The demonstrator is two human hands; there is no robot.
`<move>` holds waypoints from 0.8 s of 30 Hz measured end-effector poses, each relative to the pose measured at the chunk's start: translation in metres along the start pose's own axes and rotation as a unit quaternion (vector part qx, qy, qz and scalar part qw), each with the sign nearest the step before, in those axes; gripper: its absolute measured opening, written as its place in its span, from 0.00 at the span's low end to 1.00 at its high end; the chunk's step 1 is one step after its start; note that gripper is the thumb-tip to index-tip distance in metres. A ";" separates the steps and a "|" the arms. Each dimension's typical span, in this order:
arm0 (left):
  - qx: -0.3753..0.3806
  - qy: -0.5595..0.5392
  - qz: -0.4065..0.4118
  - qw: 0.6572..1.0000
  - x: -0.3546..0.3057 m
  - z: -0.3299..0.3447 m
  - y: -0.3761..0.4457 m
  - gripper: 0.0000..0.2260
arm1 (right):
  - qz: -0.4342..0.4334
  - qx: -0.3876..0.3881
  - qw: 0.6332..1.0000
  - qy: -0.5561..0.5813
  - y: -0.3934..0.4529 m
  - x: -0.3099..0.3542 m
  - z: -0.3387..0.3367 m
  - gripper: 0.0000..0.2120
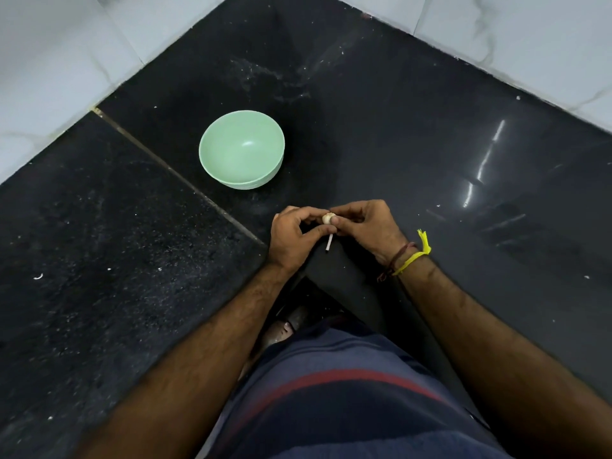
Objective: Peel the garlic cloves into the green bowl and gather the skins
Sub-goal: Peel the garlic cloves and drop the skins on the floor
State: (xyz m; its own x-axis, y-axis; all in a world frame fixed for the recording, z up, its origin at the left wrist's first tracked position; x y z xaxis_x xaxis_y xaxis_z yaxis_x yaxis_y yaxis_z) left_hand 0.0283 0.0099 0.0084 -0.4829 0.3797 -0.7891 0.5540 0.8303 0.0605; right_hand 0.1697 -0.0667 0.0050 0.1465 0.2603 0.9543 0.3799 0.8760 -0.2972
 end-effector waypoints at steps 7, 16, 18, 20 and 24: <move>-0.021 0.024 0.001 1.000 -0.003 -0.001 -0.001 0.13 | -0.012 -0.064 0.998 -0.021 0.002 -0.013 -0.001 0.07; 0.008 -0.020 -0.041 0.999 0.002 0.000 0.000 0.12 | 0.041 -0.013 0.997 0.061 0.000 0.000 0.000 0.07; 0.031 -0.042 -0.042 0.998 0.004 0.002 0.002 0.13 | 0.045 -0.010 0.997 0.069 -0.001 0.001 -0.001 0.06; 0.048 -0.042 -0.030 0.998 0.001 0.004 0.000 0.14 | 0.049 -0.001 0.997 0.054 -0.001 0.004 -0.002 0.07; 0.029 -0.015 -0.008 0.999 -0.005 0.000 -0.004 0.14 | 0.052 0.031 0.998 0.018 0.002 0.010 0.003 0.13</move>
State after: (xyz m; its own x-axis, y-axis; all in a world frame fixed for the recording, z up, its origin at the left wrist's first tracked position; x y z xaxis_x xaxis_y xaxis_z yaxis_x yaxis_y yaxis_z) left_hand 0.0284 0.0054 0.0119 -0.4721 0.3529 -0.8078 0.5853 0.8107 0.0121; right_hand 0.1695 -0.0611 0.0137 0.2153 0.3379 0.9162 0.3039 0.8685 -0.3917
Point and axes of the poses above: each hand's wrist, its own y-axis towards the middle knuckle, its own z-axis out of the palm, x = y × z, the point moved 7 cm from there along y, towards the middle knuckle, and after that the axes turned 11 degrees about y, right-handed, at the moved point
